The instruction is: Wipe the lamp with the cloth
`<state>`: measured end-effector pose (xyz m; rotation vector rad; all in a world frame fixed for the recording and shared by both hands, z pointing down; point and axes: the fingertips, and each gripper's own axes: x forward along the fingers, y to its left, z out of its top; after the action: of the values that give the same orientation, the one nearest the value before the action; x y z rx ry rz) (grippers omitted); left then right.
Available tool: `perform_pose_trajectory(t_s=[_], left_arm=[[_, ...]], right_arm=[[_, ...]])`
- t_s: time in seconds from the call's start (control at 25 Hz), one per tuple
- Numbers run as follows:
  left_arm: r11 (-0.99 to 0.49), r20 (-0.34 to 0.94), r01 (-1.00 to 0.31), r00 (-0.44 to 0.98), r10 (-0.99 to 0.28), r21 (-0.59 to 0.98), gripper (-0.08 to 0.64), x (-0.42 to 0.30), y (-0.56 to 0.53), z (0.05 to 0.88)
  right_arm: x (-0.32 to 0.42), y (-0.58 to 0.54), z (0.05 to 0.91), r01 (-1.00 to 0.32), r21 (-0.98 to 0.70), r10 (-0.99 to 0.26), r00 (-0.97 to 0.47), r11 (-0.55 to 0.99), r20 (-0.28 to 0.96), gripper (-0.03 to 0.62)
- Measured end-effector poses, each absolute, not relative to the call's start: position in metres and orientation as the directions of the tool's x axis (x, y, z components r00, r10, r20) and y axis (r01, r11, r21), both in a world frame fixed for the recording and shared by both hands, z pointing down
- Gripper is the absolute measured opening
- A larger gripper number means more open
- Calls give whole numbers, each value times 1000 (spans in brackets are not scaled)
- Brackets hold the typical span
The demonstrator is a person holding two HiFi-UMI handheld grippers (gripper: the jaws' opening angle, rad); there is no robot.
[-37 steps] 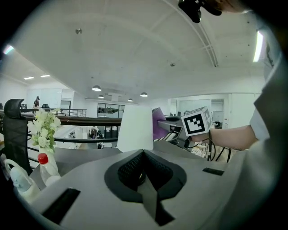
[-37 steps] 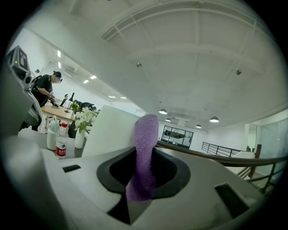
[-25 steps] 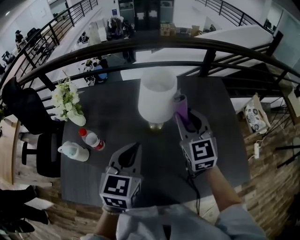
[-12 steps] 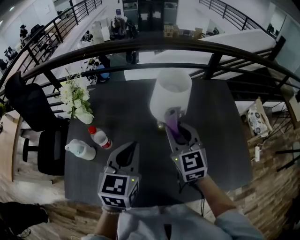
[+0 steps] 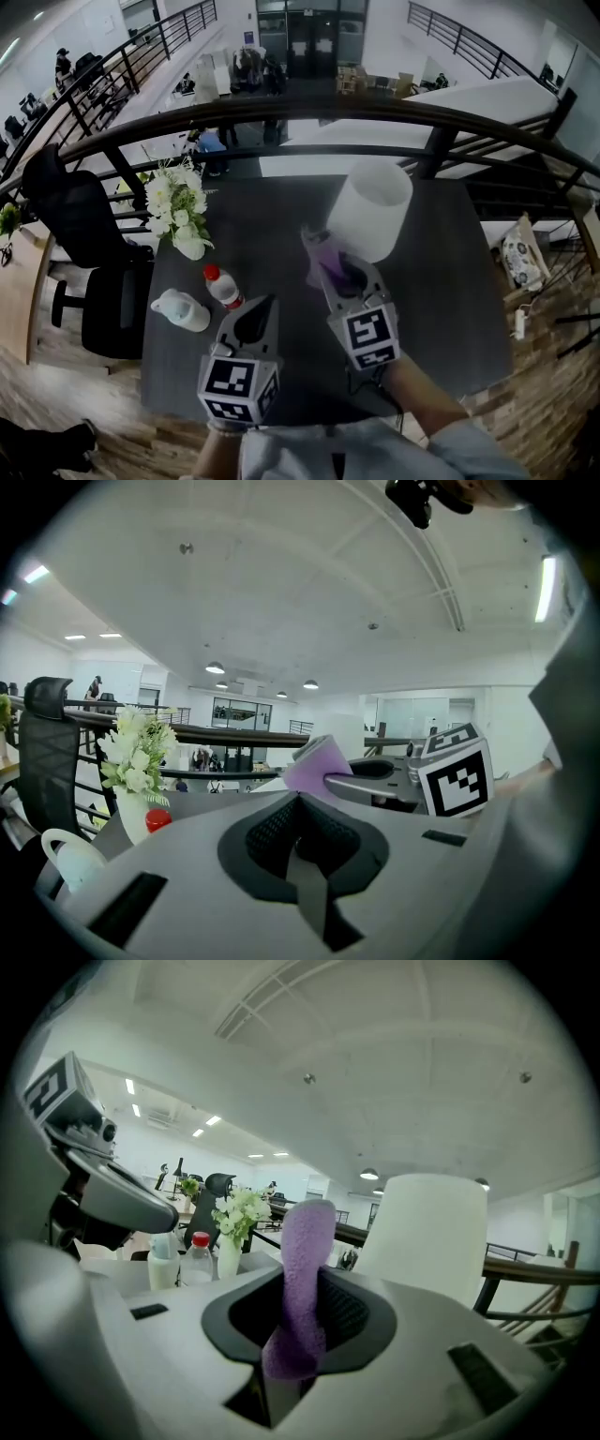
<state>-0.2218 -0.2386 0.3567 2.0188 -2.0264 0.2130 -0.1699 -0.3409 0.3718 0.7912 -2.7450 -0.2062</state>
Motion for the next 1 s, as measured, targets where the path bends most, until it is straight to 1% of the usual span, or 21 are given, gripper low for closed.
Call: perform_pose_trajectory(t_s=[0.2, 0.4, 0.68, 1.0], left_arm=[[30, 285, -995, -3, -959, 90, 9, -232, -235, 357], [32, 277, -994, 0, -961, 109, 9, -237, -235, 355], [13, 262, -994, 17, -965, 111, 9, -228, -246, 354], [-4, 255, -994, 33, -966, 111, 9, -208, -261, 350]], right_arm=[[-181, -357, 351, -503, 315, -576, -789, 805, 214, 95], [-177, -372, 318, -526, 393, -621, -766, 754, 167, 95], [-159, -381, 268, -558, 413, -639, -765, 720, 80, 97], [-135, -398, 198, -575, 432, -624, -780, 695, -36, 97]])
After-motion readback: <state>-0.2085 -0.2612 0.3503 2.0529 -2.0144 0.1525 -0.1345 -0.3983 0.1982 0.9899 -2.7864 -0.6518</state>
